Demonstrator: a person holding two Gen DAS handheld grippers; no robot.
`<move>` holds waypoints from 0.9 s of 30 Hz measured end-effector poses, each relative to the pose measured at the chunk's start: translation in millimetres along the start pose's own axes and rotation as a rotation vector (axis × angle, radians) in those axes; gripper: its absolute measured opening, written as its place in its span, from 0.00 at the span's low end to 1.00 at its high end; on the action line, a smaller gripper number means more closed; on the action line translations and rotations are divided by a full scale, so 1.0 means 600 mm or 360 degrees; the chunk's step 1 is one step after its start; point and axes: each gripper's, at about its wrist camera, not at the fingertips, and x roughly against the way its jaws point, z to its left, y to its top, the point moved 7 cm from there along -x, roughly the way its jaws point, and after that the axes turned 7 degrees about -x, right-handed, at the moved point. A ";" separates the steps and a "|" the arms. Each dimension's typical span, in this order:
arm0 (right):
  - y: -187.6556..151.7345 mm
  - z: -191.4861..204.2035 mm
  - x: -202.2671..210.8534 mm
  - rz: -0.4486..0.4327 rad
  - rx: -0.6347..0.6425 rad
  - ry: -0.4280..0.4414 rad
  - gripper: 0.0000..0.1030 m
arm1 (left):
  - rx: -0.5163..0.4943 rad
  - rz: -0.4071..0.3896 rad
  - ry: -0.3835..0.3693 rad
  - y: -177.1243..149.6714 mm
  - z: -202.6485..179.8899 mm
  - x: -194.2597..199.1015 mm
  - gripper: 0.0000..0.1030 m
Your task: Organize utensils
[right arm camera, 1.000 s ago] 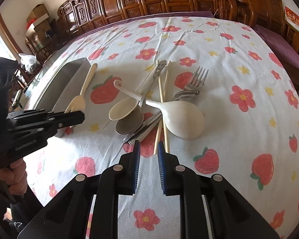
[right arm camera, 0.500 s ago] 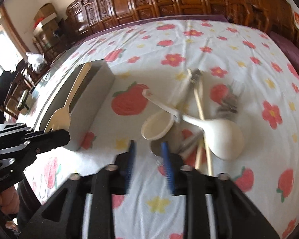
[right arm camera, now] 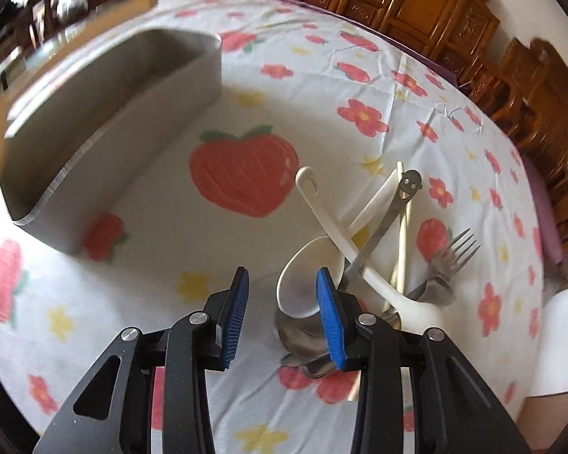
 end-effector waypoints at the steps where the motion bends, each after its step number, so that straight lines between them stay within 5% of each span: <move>1: 0.000 -0.001 -0.001 0.0005 0.0020 -0.0027 0.32 | 0.0001 -0.0002 0.0001 -0.001 0.001 0.002 0.02; 7: 0.000 -0.014 0.000 0.0010 0.0047 -0.0108 0.04 | 0.0006 -0.0015 0.0007 -0.005 0.004 0.014 0.02; 14: 0.010 -0.023 0.054 -0.0176 -0.0139 0.0145 0.04 | 0.0008 -0.0033 0.0024 -0.006 0.009 0.027 0.02; 27: 0.046 -0.011 0.163 -0.0436 -0.0308 0.0382 0.04 | 0.0005 -0.0051 0.0083 0.003 0.041 0.055 0.02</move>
